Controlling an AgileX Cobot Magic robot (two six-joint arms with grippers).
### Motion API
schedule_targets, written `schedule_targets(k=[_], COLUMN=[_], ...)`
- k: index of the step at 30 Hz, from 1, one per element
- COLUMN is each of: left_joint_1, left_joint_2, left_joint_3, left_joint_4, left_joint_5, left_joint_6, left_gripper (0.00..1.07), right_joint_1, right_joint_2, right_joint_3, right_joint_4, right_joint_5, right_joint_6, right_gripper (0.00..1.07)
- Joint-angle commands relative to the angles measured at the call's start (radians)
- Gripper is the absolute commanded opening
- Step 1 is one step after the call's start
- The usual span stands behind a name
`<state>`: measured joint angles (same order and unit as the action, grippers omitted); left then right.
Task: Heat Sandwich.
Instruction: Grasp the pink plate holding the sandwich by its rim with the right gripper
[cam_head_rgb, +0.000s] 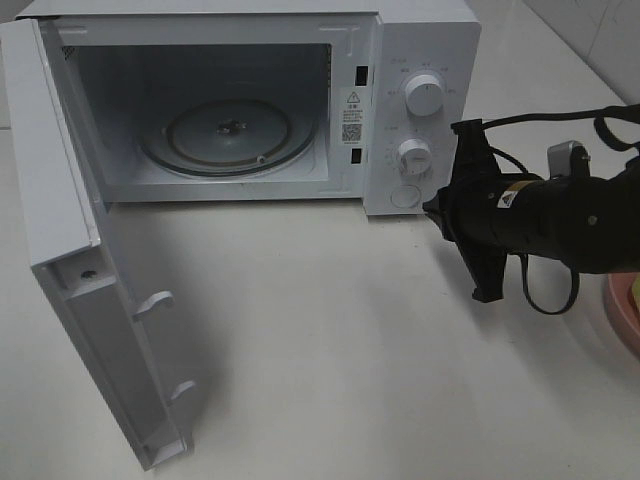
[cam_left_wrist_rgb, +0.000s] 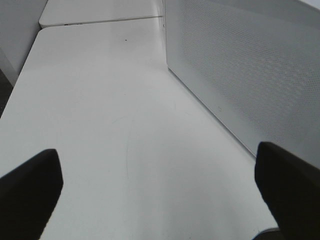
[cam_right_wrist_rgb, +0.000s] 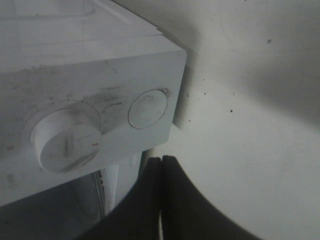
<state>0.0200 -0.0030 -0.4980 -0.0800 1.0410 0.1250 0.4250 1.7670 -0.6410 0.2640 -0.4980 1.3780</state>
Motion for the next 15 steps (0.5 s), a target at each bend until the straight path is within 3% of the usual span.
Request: schedule_targets(k=[1,8,15], left_joint_1=[0.001,0.001,0.001], left_joint_2=[-0.027,-0.027,-0.027], left_joint_3=[0.002,0.002,0.002], left_joint_4=[-0.002,-0.002,-0.002], left_joint_5=[-0.004,-0.004,-0.004], left_joint_6=[-0.008,-0.008,-0.008], left_gripper=[1.0,1.0,1.0], right_joint_1=[-0.007,-0.007,-0.007], right_joint_2=[-0.047,-0.104,-0.131], right_joint_3=[0.004,0.004,-0.001], right_joint_4=[-0.06,-0.182,-0.181], right_joint_5=[0.073,0.245,0.394], right_joint_6=[-0.082,-0.202,-0.411], right_gripper=[0.0,0.01,0.02])
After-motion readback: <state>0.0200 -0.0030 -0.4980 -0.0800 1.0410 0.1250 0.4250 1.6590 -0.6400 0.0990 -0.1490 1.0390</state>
